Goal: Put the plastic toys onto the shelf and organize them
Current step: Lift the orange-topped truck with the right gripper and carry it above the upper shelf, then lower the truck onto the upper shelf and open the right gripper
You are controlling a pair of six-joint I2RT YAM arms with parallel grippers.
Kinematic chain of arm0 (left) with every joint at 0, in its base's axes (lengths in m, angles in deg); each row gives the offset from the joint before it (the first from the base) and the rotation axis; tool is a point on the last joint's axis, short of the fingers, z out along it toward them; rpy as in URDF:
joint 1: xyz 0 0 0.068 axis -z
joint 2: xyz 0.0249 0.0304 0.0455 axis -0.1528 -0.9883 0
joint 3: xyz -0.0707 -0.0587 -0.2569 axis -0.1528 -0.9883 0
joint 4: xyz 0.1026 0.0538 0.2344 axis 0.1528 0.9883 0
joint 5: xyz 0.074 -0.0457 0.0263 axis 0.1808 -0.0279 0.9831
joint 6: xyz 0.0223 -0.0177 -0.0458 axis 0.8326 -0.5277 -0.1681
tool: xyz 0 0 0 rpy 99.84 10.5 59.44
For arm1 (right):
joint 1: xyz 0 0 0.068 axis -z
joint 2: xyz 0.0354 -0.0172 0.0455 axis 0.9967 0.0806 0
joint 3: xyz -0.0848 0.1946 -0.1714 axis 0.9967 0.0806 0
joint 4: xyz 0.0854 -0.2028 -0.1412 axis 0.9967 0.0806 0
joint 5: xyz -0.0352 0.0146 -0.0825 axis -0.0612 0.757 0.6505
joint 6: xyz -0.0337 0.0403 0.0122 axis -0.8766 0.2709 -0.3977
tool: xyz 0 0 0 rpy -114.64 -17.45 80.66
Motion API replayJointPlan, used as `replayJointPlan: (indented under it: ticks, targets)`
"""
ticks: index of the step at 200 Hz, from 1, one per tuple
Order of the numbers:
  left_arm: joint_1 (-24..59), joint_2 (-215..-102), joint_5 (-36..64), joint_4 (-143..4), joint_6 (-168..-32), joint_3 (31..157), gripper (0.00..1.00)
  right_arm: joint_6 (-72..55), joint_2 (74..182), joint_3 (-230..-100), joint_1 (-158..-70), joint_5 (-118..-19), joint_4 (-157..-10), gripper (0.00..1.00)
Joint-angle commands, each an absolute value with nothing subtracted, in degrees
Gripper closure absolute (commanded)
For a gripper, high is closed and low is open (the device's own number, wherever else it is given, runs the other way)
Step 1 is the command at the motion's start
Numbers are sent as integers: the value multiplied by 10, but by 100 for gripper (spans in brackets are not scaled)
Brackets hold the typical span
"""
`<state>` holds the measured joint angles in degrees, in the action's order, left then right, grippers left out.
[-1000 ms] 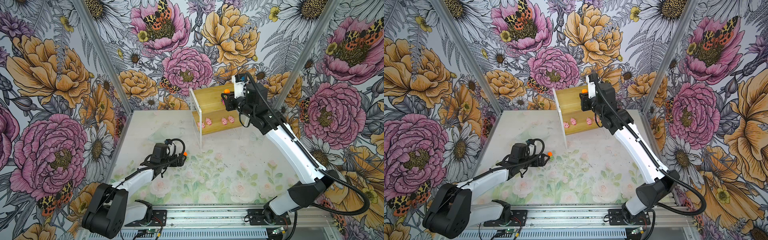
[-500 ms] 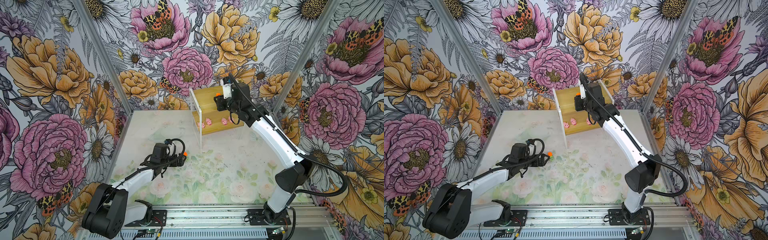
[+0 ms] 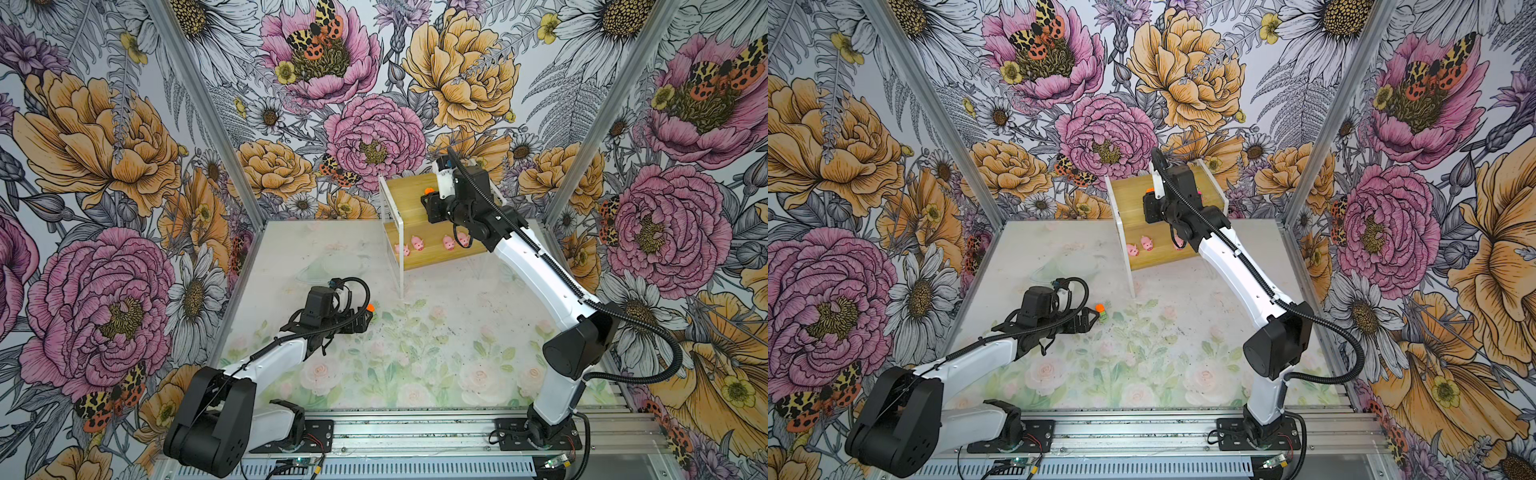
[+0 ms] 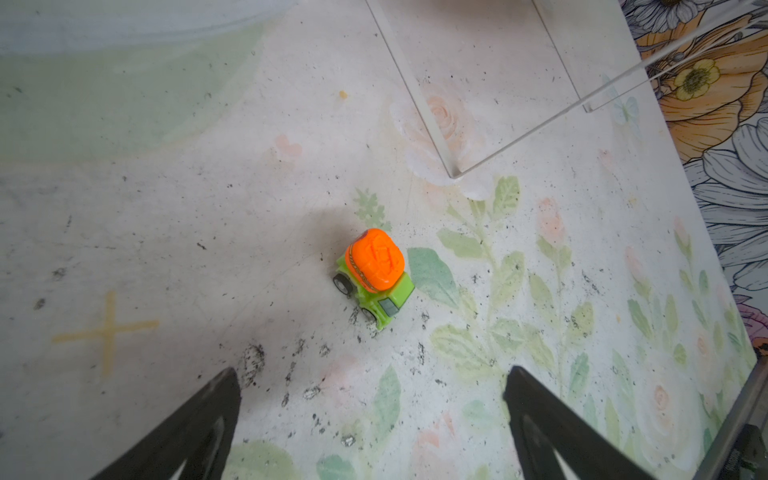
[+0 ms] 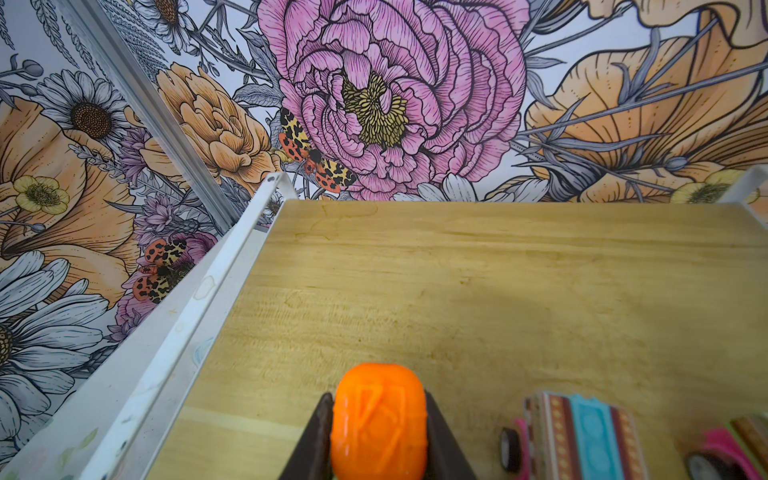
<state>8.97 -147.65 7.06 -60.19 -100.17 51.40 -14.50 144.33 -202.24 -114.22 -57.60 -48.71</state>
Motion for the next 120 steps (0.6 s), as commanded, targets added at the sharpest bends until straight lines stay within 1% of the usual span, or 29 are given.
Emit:
replayJointPlan:
  ticks: [1,25,66,106,120]
  targets:
    - [85,-1482,72,-610,-1010,512,1,-155,1455,-2040,-1144,-579,-489,77]
    - [85,-1482,73,-609,-1011,512,1,-158,1458,-2039,-1144,-578,-489,77]
    - [84,-1479,74,-609,-1011,511,1,-161,1462,-2034,-1144,-580,-489,73]
    - [84,-1477,74,-608,-1010,510,1,-160,1466,-2032,-1144,-583,-490,73]
    - [84,-1476,74,-609,-1010,510,1,-160,1465,-2031,-1144,-583,-490,71]
